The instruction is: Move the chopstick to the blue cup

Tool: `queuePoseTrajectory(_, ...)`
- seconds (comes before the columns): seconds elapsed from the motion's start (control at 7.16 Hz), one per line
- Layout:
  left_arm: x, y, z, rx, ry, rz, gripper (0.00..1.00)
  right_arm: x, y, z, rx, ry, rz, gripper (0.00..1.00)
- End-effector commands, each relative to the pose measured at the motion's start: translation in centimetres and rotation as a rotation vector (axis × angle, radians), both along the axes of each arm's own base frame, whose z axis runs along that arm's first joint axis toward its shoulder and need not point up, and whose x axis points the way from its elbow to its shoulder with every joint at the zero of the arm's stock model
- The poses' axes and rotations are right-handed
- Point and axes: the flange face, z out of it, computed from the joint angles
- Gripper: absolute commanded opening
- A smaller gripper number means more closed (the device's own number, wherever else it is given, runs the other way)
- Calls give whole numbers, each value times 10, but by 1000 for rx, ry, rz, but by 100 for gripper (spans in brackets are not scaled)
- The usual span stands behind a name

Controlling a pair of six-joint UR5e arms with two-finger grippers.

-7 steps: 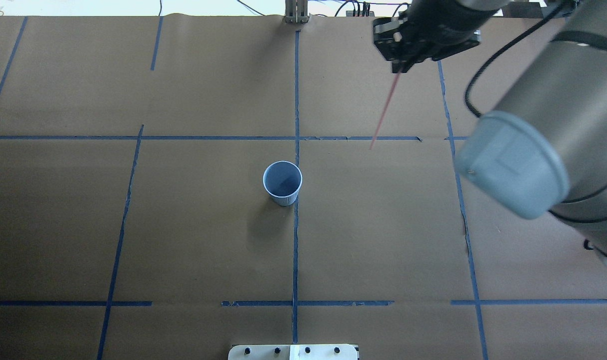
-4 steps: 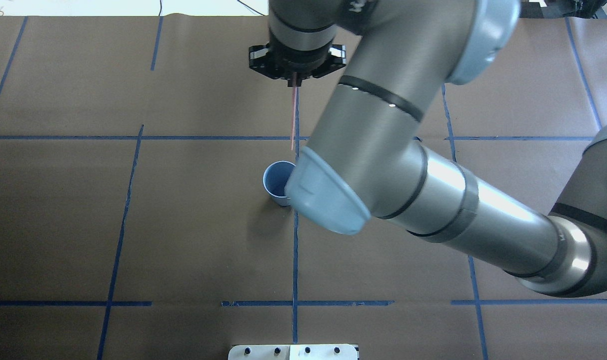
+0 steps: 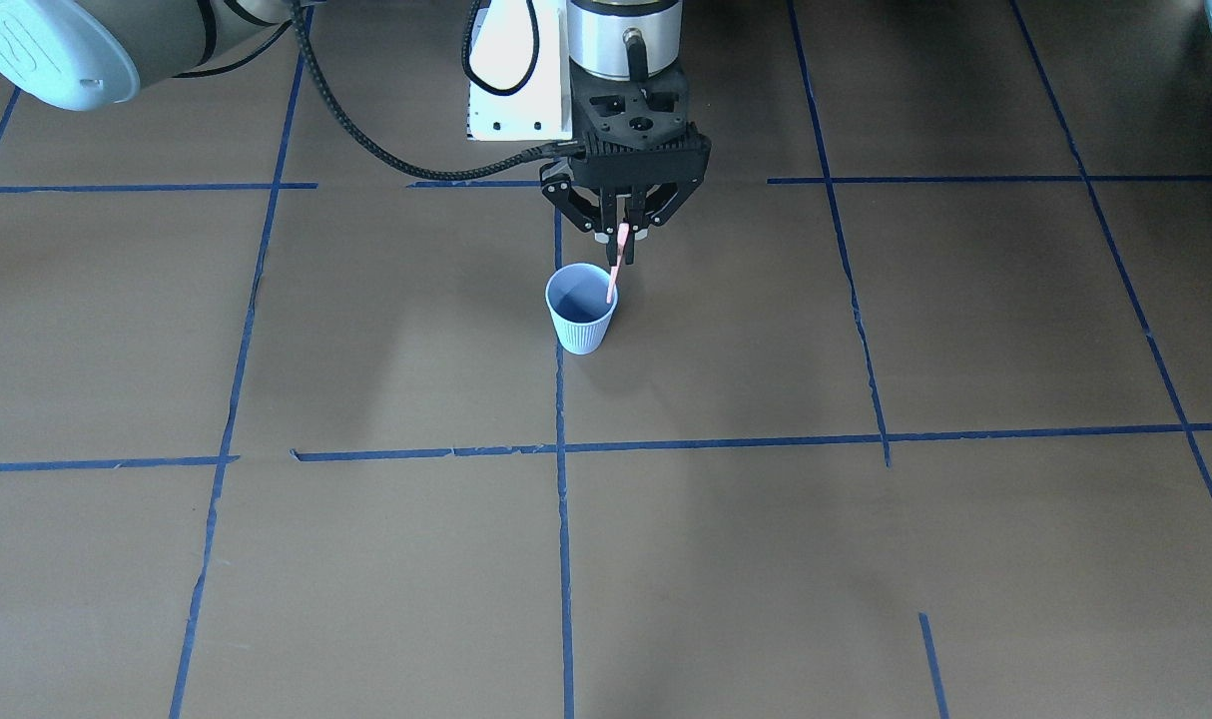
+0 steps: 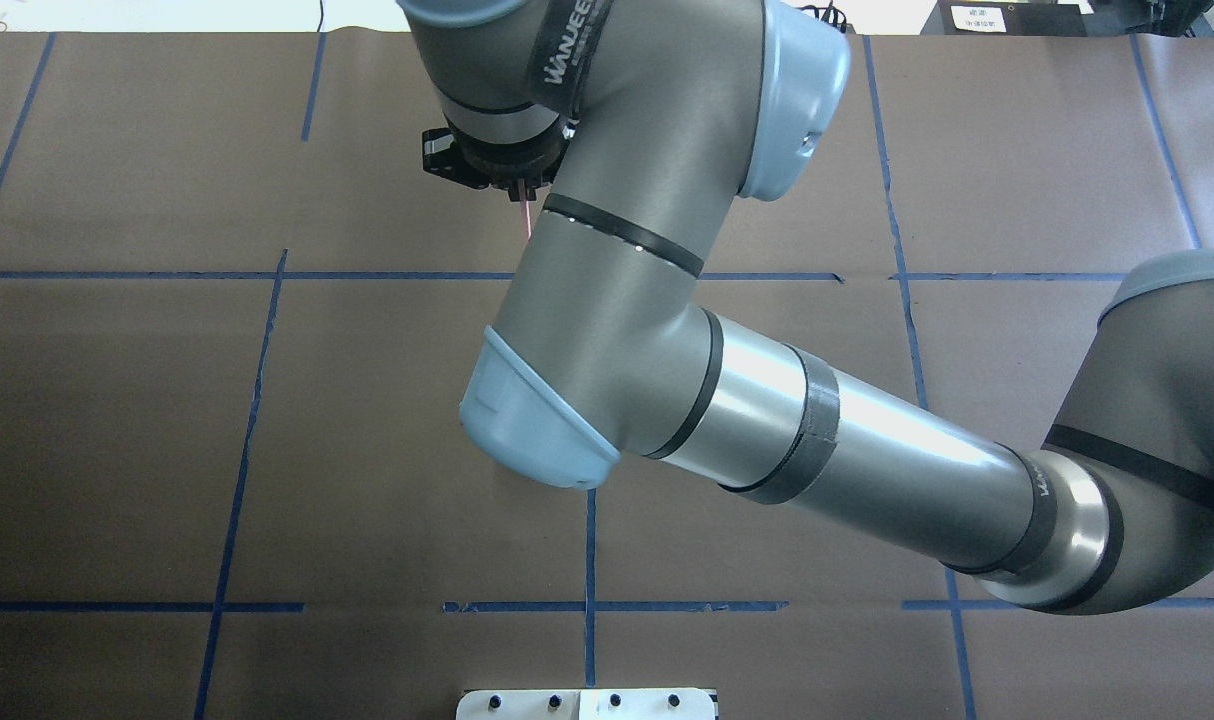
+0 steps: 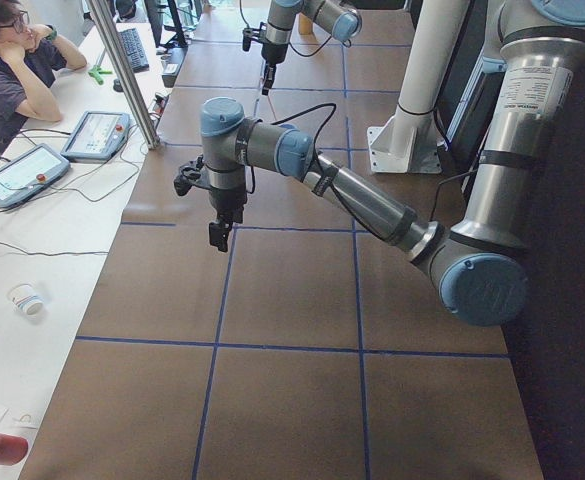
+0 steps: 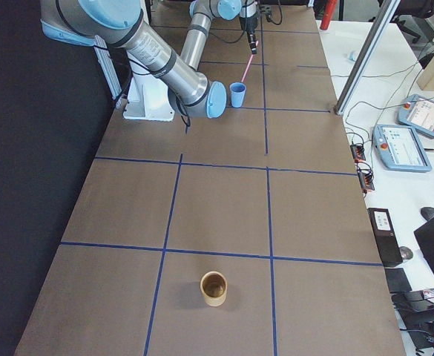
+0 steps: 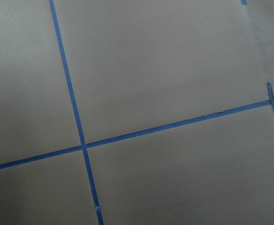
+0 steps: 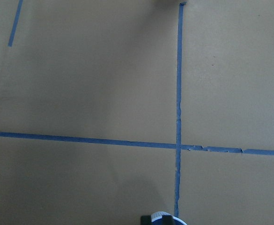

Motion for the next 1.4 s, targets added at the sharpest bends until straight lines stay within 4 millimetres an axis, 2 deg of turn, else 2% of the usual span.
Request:
queuePoseTrajectory(0.0, -1, 2, 9, -19, 0, -1, 100, -9, 2, 26, -21, 33, -10, 0)
queuePoseTrajectory(0.14, -1, 1, 13, -26, -1, -1, 100, -15, 10, 32, -47, 72, -25, 4)
queuePoseTrajectory(0.28, -2, 1, 15, -29, -3, -3, 100, -18, 17, 33, -59, 85, -37, 24)
queuePoseTrajectory(0.42, -8, 0, 18, -25, -6, 1, 100, -15, 23, 36, -62, 72, -30, 99)
queuePoseTrajectory(0.7, -30, -5, 41, -42, -12, -2, 100, 1, 35, 34, -61, 35, -49, 100)
queuePoseTrajectory(0.84, -39, -7, 51, -57, -13, -9, 100, 21, 27, 41, -86, 8, -53, 100)
queuePoseTrajectory(0.98, -48, -9, 67, -72, -11, -1, 100, 64, 8, 60, -118, -25, -39, 100)
queuePoseTrajectory(1.12, -54, -11, 87, -106, 28, 4, 100, 115, -5, 97, -126, -40, -39, 100)
queuePoseTrajectory(1.26, -60, -12, 102, -119, 57, 18, 100, 167, -7, 139, -55, -16, -93, 100)
